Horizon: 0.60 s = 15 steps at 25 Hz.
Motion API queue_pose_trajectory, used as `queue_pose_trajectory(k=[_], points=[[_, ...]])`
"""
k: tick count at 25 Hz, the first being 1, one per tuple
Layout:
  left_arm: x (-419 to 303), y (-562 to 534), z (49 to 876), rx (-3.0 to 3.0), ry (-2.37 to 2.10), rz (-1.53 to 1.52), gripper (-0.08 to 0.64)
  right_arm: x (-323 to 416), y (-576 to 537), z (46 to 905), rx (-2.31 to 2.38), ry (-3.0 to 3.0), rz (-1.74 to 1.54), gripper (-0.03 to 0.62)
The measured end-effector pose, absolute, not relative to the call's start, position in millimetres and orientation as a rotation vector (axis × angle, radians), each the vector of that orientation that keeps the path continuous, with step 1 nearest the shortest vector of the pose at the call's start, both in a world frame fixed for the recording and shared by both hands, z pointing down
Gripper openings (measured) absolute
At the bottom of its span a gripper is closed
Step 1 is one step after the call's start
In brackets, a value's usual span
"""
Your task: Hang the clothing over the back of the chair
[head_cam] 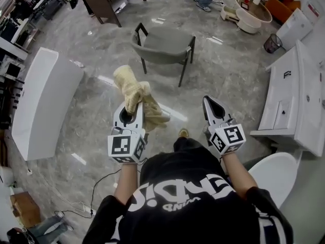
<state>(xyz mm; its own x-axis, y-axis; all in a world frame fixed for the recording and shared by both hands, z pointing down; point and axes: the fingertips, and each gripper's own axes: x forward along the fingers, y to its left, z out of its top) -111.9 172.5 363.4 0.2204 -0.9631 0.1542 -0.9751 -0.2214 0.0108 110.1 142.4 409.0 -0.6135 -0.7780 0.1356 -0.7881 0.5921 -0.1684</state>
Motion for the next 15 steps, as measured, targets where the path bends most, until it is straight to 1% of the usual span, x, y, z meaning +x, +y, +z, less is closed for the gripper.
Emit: queue_pose_trajectory(k=[15], points=[[-114.8, 87.8, 353.8, 2.314, -1.995, 0.172, 0.087, 106.8, 45.7, 404.9, 1.251, -2.818, 0.324, 0.014]])
